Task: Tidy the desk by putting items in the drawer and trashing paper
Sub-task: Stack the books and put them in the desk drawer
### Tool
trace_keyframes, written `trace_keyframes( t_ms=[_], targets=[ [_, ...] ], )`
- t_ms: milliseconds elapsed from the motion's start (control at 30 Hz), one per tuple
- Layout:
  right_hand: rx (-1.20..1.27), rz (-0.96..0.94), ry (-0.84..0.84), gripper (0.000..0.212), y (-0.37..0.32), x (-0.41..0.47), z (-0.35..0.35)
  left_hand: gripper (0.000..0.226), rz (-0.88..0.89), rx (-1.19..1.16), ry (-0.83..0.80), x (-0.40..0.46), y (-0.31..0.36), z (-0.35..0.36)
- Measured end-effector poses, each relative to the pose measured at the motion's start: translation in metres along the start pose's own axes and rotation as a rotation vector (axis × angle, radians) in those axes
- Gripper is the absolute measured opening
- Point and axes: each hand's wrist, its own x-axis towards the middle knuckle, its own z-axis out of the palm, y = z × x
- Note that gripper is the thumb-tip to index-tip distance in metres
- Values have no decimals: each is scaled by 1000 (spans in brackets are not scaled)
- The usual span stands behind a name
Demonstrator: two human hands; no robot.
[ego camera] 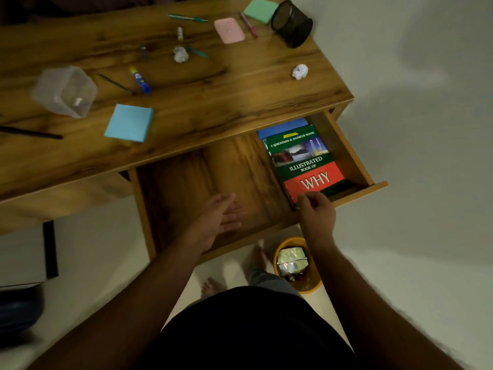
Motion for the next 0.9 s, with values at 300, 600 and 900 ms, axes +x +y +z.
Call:
trace_keyframes(
  t_ms=[300, 600, 900],
  targets=[
    [362, 494, 96, 28, 16, -33, 4, 45, -325, -202, -51, -65, -45, -7],
    [473, 791, -117, 98, 18, -8, 28, 103, -456, -668, 232, -42, -69, 13],
    [425, 777, -275, 90, 6, 31, 44, 100, -196, -826, 387, 8, -59, 20]
  ],
)
